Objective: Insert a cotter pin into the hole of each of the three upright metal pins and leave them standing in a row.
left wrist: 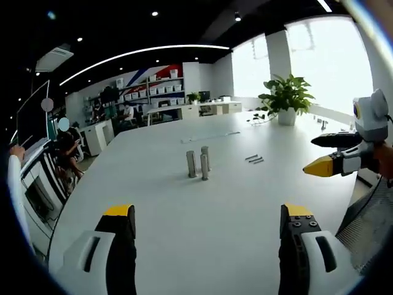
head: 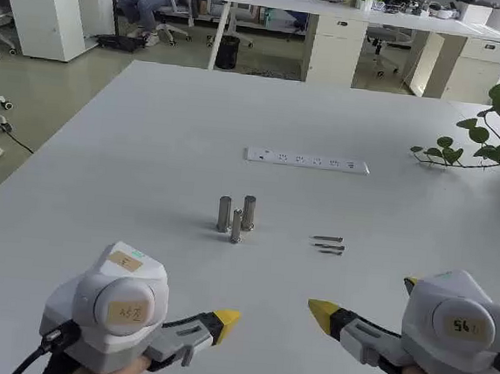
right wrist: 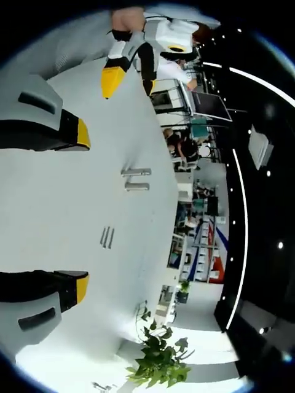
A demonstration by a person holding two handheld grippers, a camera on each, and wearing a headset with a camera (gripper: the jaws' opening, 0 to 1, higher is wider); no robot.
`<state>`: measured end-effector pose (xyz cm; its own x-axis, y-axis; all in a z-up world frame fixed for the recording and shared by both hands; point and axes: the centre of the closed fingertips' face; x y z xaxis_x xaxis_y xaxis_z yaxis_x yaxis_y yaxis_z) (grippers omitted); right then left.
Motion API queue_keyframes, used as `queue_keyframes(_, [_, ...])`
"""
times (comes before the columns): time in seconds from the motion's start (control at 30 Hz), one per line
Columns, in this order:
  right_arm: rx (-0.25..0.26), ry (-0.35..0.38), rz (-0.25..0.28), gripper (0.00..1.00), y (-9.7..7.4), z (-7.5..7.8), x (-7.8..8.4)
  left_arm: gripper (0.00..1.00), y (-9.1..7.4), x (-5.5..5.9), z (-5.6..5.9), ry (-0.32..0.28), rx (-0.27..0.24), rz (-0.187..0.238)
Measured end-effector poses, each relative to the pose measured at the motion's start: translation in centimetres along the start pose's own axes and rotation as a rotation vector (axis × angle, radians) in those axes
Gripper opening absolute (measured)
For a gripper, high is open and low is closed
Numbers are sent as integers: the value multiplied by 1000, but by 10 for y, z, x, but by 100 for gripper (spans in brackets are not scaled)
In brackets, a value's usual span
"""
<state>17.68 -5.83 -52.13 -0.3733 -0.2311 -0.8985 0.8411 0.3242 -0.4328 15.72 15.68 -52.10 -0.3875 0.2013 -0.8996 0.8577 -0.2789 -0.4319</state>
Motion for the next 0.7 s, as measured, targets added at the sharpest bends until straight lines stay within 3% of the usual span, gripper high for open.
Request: queue_keyframes(0.7, [-35, 5, -12, 72, 1, -8, 2, 93, -1, -2, -2, 18, -10, 2])
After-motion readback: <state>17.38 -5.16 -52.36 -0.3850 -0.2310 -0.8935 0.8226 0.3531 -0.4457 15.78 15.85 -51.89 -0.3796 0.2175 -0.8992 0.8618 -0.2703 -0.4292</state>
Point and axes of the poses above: the centre of the closed fingertips' face, and the gripper's own axes: y roughly forward along the fingers, z roughly to its right, x roughly out of its underside, and after that the axes turned 3 degrees about -z, right-handed
